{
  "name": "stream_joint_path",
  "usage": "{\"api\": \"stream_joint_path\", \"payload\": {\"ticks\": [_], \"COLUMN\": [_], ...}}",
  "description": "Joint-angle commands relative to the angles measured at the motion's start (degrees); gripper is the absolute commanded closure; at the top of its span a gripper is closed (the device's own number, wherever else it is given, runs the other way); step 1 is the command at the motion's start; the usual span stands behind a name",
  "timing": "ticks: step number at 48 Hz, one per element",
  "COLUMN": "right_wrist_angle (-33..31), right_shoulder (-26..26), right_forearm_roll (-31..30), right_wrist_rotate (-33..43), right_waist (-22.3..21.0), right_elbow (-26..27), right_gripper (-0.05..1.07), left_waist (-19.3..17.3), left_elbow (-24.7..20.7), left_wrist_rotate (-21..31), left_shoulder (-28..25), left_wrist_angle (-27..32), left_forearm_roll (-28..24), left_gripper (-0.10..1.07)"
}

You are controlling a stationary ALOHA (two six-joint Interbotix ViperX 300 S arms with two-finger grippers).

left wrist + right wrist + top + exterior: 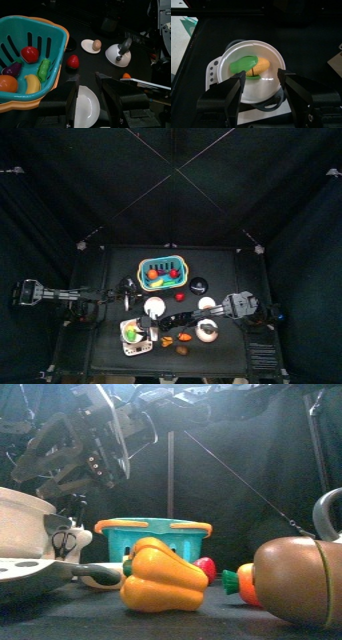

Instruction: Grab kiwi

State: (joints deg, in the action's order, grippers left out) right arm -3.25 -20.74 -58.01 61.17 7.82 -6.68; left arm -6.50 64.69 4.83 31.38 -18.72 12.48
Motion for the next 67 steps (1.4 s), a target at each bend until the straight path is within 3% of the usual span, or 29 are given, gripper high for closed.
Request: {"api": "stream_joint_path", "payload": {"ticks": [1, 7, 11, 18, 24, 36, 55, 67], "right_wrist_angle": [-0.7, -3.5, -6.0, -10.8, -14.9, -21.7, -22.8, -23.0], "right_shoulder": [7.9, 16.9, 20.1, 21.4, 20.0, 14.2, 9.2, 8.8], "right_forearm_roll": [1.0, 5.9, 11.7, 25.0, 31.3, 35.2, 36.3, 36.4], "right_wrist_rotate": [0.3, 0.5, 0.7, 0.3, 0.1, 0.1, 0.1, 0.0], "right_waist": [0.1, 4.7, 8.9, 14.3, 17.5, 20.7, 20.7, 20.5], "right_elbow": [-4.4, -14.9, -19.2, -21.9, -21.5, -19.2, -17.7, -18.4], "right_gripper": [0.14, 0.14, 0.14, 0.14, 0.14, 0.14, 0.15, 0.17], "left_waist": [0.2, 0.3, 0.3, 0.1, 0.3, 0.3, 0.2, 0.1], "left_elbow": [-0.9, -1.1, -1.3, -1.8, -1.9, -2.4, -2.2, -2.2], "left_wrist_rotate": [0.1, 0.0, -0.1, 0.0, 0.1, 0.1, -0.1, -0.2], "left_shoulder": [0.1, 0.2, 0.4, 0.4, 0.4, 0.4, 0.4, 0.4], "left_wrist_angle": [-0.3, -0.3, -0.3, -0.3, -0.3, -0.3, -0.3, -0.3], "left_forearm_roll": [0.0, 0.2, 0.2, 0.2, 0.4, 1.3, 1.4, 1.3], "left_gripper": [0.24, 0.24, 0.24, 0.24, 0.24, 0.24, 0.24, 0.24]}}
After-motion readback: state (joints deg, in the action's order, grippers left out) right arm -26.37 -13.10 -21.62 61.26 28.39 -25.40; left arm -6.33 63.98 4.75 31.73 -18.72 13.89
